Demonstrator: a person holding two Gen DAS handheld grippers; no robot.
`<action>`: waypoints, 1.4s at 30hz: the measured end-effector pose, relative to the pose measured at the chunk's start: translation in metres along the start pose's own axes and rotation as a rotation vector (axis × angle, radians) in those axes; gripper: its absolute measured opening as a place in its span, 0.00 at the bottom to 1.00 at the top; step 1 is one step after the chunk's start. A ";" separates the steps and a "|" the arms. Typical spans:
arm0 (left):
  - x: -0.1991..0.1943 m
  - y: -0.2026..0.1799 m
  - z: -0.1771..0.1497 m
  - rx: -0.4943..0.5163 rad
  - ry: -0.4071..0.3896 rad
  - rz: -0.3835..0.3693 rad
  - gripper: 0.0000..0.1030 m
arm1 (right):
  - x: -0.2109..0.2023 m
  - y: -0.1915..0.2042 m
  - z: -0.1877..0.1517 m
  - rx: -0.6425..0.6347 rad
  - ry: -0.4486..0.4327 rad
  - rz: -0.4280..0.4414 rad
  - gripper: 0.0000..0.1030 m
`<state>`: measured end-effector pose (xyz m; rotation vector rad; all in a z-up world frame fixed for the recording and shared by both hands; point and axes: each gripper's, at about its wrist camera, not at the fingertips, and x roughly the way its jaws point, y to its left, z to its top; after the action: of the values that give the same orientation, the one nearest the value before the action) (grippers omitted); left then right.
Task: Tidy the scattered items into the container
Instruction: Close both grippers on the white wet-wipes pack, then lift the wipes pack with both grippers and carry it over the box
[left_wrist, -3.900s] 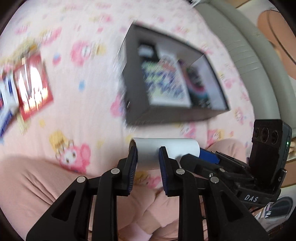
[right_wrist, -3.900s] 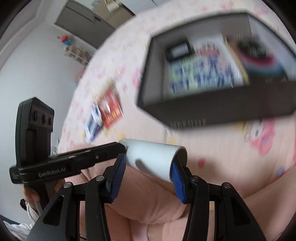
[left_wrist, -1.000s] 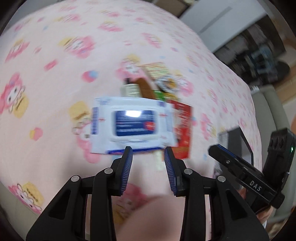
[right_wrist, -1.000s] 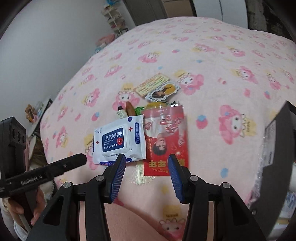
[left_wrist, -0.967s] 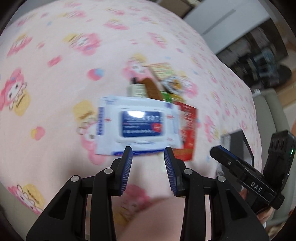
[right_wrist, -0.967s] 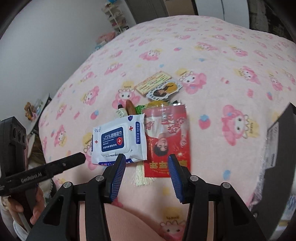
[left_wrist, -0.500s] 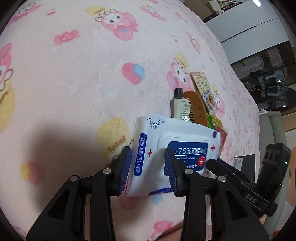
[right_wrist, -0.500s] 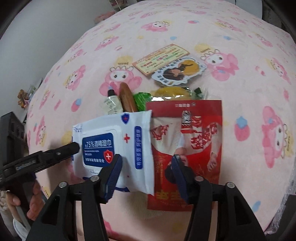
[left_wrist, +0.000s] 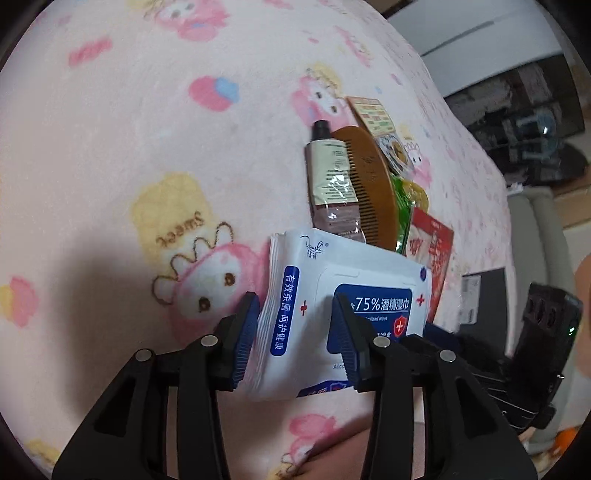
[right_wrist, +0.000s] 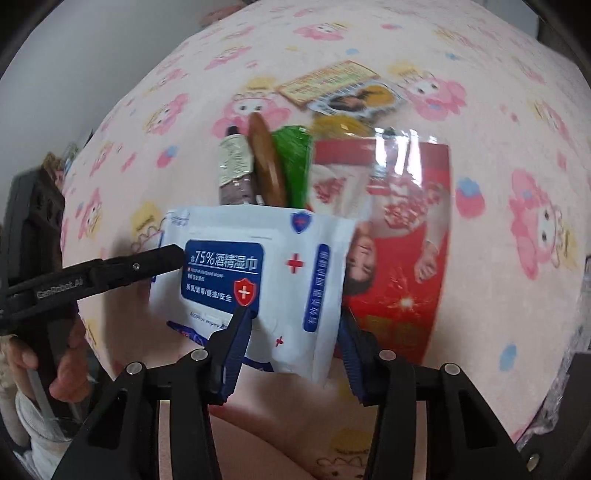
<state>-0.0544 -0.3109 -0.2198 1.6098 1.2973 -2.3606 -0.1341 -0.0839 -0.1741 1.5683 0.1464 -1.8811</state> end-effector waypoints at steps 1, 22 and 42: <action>0.004 0.003 0.001 -0.017 0.011 -0.032 0.46 | 0.000 -0.007 0.000 0.031 -0.002 0.013 0.42; -0.036 -0.221 -0.057 0.491 0.023 -0.163 0.44 | -0.167 -0.049 -0.060 0.093 -0.333 0.015 0.37; 0.146 -0.419 -0.187 0.846 0.306 0.119 0.43 | -0.239 -0.267 -0.190 0.544 -0.393 -0.081 0.38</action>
<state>-0.1589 0.1434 -0.0975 2.2045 0.1290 -2.8407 -0.1125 0.3136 -0.0950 1.4918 -0.5215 -2.3846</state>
